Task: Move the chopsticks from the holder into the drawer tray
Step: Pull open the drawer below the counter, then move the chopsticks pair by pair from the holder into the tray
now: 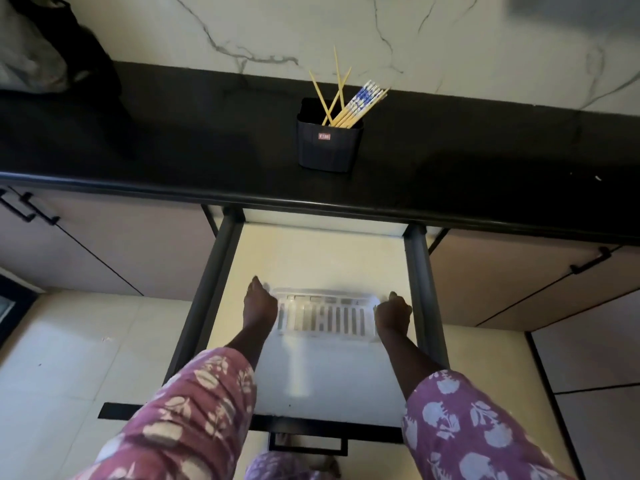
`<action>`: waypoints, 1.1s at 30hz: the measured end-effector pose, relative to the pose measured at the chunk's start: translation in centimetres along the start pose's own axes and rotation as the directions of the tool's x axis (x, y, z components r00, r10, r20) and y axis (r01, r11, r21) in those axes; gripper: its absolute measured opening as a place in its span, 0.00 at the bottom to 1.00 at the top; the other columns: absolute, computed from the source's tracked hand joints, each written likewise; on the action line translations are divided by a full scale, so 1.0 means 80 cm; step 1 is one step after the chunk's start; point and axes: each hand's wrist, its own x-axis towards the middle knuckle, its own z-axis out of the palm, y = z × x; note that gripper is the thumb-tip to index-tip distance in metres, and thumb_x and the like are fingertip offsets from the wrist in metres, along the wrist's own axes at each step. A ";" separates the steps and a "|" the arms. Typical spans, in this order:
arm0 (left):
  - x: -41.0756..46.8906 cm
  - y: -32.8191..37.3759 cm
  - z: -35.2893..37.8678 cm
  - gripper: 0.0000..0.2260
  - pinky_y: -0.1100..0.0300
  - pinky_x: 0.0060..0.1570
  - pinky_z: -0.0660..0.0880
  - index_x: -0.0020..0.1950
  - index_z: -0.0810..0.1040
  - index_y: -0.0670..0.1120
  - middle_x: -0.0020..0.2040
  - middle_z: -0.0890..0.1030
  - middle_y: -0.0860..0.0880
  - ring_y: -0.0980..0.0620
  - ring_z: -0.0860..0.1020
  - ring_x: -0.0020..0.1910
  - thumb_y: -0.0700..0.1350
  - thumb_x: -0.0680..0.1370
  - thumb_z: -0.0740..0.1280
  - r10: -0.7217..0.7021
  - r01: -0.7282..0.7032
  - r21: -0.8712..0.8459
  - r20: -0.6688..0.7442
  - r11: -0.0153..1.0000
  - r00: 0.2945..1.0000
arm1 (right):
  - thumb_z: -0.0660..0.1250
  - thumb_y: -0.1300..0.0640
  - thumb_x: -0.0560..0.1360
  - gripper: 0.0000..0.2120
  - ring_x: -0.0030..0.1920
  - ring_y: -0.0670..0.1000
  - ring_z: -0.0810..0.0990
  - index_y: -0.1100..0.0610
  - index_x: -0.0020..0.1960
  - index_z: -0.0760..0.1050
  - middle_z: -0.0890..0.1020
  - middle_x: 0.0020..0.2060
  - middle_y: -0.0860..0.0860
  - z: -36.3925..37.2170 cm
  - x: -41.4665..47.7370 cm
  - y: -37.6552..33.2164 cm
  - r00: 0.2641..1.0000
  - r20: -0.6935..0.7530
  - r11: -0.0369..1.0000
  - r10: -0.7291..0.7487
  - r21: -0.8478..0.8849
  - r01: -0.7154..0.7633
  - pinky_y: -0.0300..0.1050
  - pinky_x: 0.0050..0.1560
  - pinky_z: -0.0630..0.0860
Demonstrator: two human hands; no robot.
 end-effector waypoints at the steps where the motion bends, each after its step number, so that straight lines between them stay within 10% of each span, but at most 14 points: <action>1: 0.004 0.016 -0.008 0.26 0.49 0.71 0.62 0.76 0.56 0.37 0.73 0.64 0.35 0.38 0.64 0.73 0.29 0.77 0.51 0.039 -0.039 -0.007 -0.018 0.999 0.999 | 0.55 0.69 0.77 0.15 0.60 0.64 0.75 0.67 0.62 0.72 0.77 0.58 0.66 -0.010 0.004 -0.012 0.999 -0.021 0.999 -0.029 0.029 0.030 0.51 0.55 0.74; 12: 0.117 0.172 -0.073 0.23 0.53 0.74 0.56 0.75 0.60 0.36 0.75 0.63 0.38 0.41 0.61 0.74 0.37 0.80 0.56 0.531 -0.498 0.337 -0.005 0.799 0.848 | 0.55 0.59 0.82 0.19 0.66 0.62 0.71 0.60 0.72 0.67 0.75 0.64 0.63 -0.108 0.073 -0.198 0.934 -0.168 0.928 -0.316 0.149 0.341 0.50 0.65 0.69; 22: 0.201 0.172 -0.064 0.31 0.40 0.73 0.39 0.79 0.41 0.51 0.79 0.37 0.51 0.41 0.36 0.77 0.62 0.80 0.48 0.137 -0.209 0.568 0.168 0.796 0.976 | 0.65 0.53 0.77 0.16 0.63 0.57 0.76 0.60 0.62 0.78 0.81 0.60 0.58 -0.128 0.169 -0.325 0.970 -0.223 0.866 -0.093 0.462 0.189 0.51 0.62 0.74; 33: 0.215 0.162 -0.064 0.31 0.36 0.71 0.37 0.78 0.38 0.55 0.78 0.34 0.55 0.42 0.32 0.76 0.63 0.80 0.49 0.139 -0.235 0.504 0.221 0.831 0.965 | 0.76 0.55 0.68 0.23 0.56 0.57 0.82 0.64 0.58 0.77 0.82 0.57 0.59 -0.130 0.219 -0.405 0.997 -0.031 0.582 0.067 0.813 -0.013 0.50 0.57 0.79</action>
